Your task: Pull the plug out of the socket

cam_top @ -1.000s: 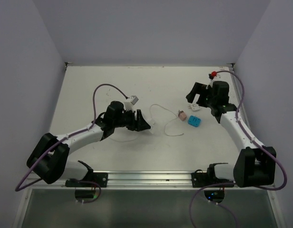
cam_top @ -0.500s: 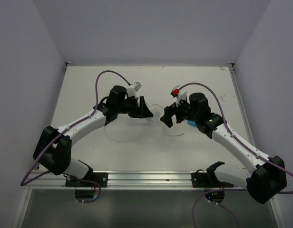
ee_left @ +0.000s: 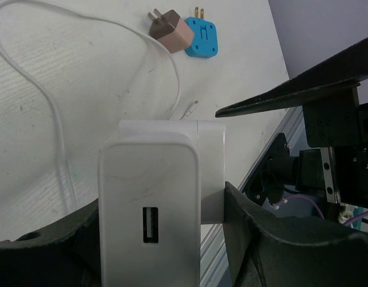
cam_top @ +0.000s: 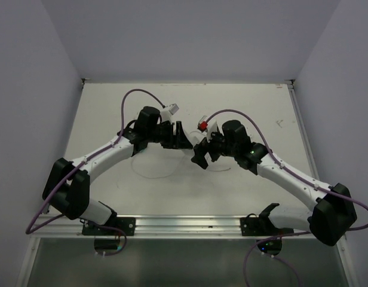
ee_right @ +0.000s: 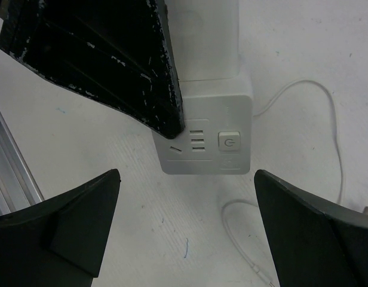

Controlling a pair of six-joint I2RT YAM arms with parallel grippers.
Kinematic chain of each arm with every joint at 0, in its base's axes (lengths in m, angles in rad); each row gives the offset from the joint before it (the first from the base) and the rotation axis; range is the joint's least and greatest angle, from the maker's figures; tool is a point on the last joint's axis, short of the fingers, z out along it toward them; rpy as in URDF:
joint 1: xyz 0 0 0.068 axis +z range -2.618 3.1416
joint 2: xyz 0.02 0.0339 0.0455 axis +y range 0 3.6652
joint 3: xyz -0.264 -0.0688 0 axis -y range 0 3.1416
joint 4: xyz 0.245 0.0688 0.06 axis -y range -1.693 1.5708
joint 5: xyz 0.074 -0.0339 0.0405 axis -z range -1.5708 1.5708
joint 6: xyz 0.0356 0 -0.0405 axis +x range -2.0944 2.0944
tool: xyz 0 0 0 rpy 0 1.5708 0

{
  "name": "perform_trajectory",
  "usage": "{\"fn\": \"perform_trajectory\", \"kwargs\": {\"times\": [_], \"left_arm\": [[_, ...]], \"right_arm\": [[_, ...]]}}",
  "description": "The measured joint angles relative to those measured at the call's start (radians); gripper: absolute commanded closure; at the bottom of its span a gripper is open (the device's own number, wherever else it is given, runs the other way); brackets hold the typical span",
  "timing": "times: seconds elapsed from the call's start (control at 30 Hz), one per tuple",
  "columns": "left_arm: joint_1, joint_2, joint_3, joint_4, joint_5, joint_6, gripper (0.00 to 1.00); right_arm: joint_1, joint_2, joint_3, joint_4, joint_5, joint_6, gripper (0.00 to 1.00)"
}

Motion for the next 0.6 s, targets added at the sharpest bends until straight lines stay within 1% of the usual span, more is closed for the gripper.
{"fn": "perform_trajectory", "kwargs": {"times": [0.17,0.43,0.53,0.6], "left_arm": [[0.000,0.000,0.000,0.001,0.013,-0.018,1.00],[0.000,-0.002,0.000,0.009,0.043,-0.051,1.00],[0.000,-0.004,0.000,0.010,0.051,-0.060,1.00],[0.000,-0.005,0.000,0.010,0.058,-0.066,1.00]], "right_arm": [[0.047,0.033,0.012,0.019,0.044,-0.001,0.01],[0.071,0.084,0.013,0.076,0.084,0.000,0.08],[0.074,0.094,0.013,0.098,0.099,0.000,0.15],[0.074,0.098,0.013,0.109,0.102,0.000,0.22]]}}
